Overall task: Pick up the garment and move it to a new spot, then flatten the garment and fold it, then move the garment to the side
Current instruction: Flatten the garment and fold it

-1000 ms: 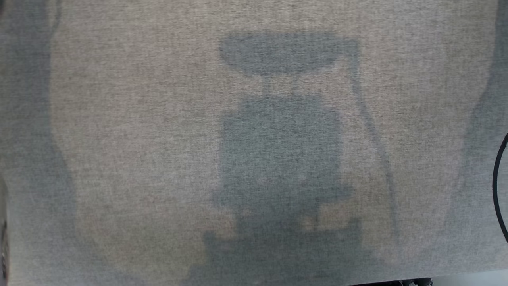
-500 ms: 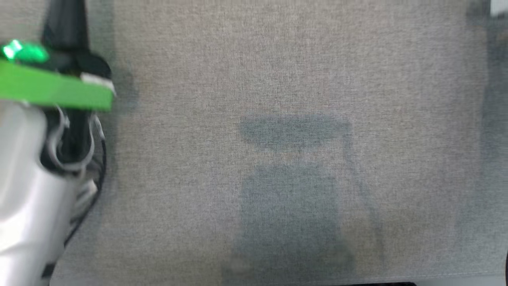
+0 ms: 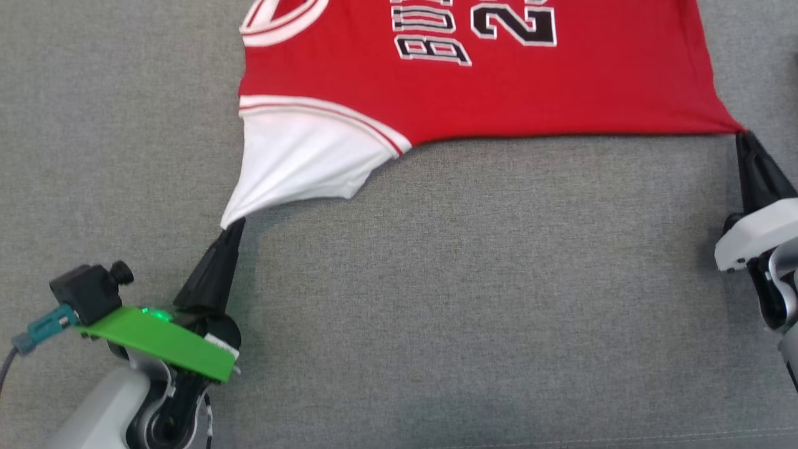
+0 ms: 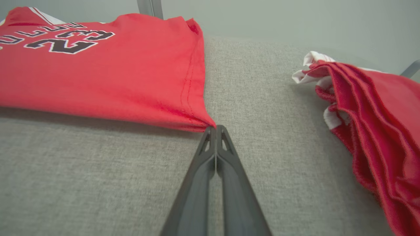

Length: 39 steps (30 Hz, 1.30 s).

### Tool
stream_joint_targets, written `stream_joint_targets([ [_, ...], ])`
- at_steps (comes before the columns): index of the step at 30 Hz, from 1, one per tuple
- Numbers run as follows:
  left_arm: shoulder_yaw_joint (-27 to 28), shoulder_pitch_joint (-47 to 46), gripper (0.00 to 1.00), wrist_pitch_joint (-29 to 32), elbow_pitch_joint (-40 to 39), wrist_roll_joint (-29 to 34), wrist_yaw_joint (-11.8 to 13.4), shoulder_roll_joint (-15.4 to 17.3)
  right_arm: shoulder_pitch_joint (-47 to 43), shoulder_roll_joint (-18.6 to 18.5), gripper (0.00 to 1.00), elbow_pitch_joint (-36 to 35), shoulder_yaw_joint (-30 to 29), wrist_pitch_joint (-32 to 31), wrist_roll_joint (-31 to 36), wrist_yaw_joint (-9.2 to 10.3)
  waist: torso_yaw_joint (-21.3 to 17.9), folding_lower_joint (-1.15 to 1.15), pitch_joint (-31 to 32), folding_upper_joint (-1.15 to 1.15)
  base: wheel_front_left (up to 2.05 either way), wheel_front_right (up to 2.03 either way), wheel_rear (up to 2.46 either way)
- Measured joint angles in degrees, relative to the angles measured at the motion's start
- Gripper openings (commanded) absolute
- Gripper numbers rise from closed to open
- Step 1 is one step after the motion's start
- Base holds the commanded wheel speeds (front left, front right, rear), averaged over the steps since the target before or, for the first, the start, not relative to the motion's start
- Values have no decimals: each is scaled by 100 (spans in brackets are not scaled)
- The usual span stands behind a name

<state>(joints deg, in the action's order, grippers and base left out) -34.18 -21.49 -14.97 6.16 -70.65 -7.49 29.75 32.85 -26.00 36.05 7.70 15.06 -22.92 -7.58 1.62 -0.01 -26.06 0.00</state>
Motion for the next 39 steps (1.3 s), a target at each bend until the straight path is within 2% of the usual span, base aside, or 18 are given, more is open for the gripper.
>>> stream_joint_targets([
  [3, -4, 493, 0, 0, -56, -89, 0, -14, -379, -45, 0, -3, 144, 0, -198, 0, -7, 0, 298, 0, 0, 0, 0],
  [9, 181, 1482, 0, 0, -248, -130, -1, -119, -1258, -245, 0, -333, 74, 0, -479, 0, -22, 0, 826, 0, 0, 0, 0],
  [14, 330, 2268, 0, 0, -580, -89, 1, -122, -2160, -399, 0, -881, -135, 0, -503, 0, -36, 0, 1170, 0, 0, 0, 0],
  [21, 481, 2991, 0, 3, -1259, -199, 203, -5, -3296, -538, 0, -1714, -466, -2, -475, 0, -157, 0, 1344, 0, 0, 0, 0],
  [25, 541, 2933, 0, 88, -1446, -374, 275, -32, -3369, -516, 0, -2049, -573, -220, -459, 1, -200, 0, 1345, 0, 0, 0, 0],
  [29, 510, 2448, 0, 264, -1384, -374, 417, -199, -3040, -391, 0, -2103, -546, -654, -310, 2, -197, 0, 1317, 0, 0, 0, 0],
  [33, 443, 1853, 0, 436, -1101, -367, 555, -459, -2494, -190, 0, -1868, -536, -1016, -181, 3, -148, 0, 1289, 0, 0, 0, 0],
  [39, 323, 928, 0, 558, -326, -201, 444, -813, -1756, 66, 0, -1307, -571, -1330, -14, 3, -40, 0, 1170, 0, 0, 0, 0],
])
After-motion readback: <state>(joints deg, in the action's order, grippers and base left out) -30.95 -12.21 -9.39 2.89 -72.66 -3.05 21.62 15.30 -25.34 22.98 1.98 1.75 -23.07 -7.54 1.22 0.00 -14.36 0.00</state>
